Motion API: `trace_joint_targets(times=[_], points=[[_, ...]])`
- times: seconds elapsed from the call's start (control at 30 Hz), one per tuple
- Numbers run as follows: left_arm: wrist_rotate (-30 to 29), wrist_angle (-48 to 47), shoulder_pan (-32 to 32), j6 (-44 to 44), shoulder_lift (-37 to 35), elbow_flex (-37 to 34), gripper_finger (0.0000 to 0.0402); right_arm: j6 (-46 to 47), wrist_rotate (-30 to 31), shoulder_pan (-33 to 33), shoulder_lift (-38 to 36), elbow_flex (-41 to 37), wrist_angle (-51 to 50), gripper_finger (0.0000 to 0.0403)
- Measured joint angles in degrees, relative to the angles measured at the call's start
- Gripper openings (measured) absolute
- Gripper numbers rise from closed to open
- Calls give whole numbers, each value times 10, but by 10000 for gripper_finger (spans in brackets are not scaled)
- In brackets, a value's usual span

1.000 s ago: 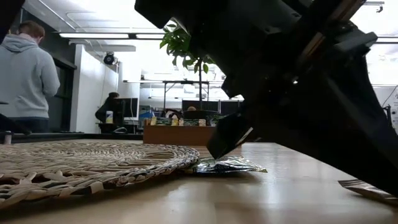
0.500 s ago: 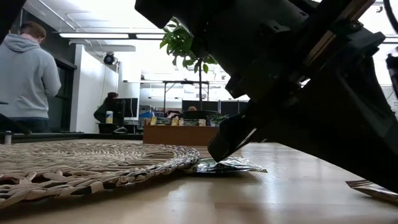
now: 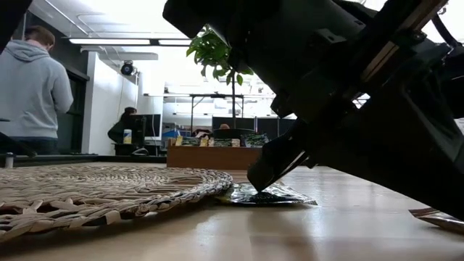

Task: Pick & Place Tea
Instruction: Put the brown tea bag into the middle section of the wooden organizer

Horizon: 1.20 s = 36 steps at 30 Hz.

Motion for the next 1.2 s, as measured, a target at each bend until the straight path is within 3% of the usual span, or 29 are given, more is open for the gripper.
trace_joint_targets(times=[0.47,0.83,1.2], points=[[2,30,30,4,1,-1,0,-2,0,0,1,0,-29,179],[5,37,44,11,1,-1,0,-17,1,-7,52,2,27,173],[10,37,43,11,1,-1,0,-30,4,-7,51,2,14,71]])
